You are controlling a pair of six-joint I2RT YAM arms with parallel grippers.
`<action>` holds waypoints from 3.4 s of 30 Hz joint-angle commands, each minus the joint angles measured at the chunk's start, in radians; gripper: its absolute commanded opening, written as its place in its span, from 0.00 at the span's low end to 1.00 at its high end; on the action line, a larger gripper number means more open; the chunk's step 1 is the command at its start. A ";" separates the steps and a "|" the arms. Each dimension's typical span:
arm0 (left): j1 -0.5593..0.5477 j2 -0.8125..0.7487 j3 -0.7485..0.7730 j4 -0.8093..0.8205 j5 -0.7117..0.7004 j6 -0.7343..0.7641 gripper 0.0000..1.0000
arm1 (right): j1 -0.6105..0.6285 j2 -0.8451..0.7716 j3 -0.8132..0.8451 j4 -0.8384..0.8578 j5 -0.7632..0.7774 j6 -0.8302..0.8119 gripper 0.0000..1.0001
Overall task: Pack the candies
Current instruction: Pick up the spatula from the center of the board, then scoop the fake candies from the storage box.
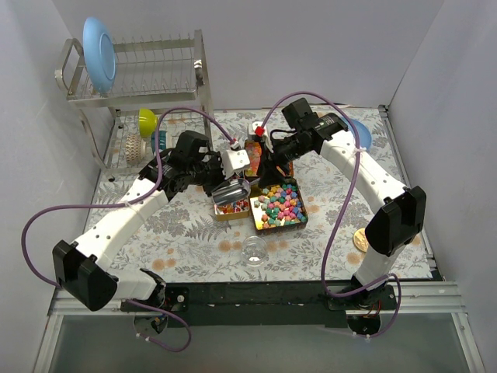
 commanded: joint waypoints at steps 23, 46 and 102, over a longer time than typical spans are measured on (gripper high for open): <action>0.040 0.003 0.056 0.059 0.174 -0.151 0.00 | 0.018 -0.062 -0.004 0.055 -0.079 0.017 0.46; 0.061 0.014 0.023 0.129 0.031 -0.254 0.12 | 0.024 -0.090 -0.015 0.013 -0.040 -0.035 0.01; 0.198 -0.123 -0.466 0.366 0.199 -0.726 0.40 | 0.259 -0.110 -0.317 -0.120 1.021 -0.580 0.01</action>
